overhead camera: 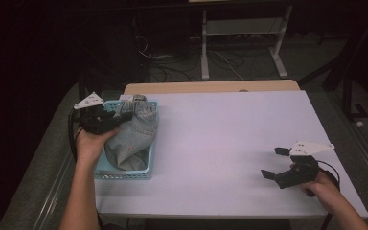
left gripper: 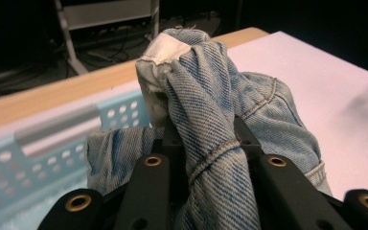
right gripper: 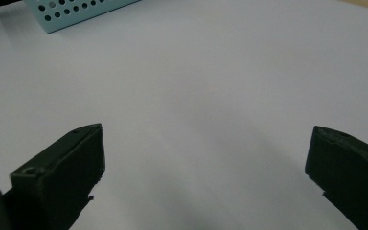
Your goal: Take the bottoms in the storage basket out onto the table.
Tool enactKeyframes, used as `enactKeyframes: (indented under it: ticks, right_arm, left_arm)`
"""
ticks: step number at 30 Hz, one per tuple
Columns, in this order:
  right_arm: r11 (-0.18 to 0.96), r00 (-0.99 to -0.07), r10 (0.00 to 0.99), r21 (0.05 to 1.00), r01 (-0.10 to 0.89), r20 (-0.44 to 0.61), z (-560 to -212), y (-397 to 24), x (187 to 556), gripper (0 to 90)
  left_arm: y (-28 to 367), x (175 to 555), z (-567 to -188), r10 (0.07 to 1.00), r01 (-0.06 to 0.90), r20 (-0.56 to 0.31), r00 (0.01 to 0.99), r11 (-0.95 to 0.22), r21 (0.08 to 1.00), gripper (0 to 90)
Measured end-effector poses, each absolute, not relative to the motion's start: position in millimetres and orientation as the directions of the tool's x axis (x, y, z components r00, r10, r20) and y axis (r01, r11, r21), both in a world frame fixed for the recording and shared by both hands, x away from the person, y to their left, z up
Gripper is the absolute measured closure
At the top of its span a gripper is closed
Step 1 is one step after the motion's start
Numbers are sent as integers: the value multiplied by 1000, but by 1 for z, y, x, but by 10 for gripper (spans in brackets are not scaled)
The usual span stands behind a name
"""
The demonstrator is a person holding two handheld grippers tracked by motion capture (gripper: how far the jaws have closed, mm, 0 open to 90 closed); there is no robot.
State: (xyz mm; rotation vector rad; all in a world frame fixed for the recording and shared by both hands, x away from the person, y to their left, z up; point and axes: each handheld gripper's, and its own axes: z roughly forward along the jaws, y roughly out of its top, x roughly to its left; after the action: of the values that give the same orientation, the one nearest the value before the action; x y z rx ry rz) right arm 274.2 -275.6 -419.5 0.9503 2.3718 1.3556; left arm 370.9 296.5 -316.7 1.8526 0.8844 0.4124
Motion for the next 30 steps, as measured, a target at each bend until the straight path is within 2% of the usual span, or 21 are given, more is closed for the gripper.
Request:
enactKeyframes:
  ticks: [13,30]
  right_arm:
    - [353,-756,647,837,417,103,-419,-275,274,1]
    - [353,-754,648,837,419,104,-420,-275,275,1]
  left_arm:
    - [285,376,-272,699,308,-33,715,-272,912,742]
    - [273,383,-227,666,239,5,746,-274,932,742]
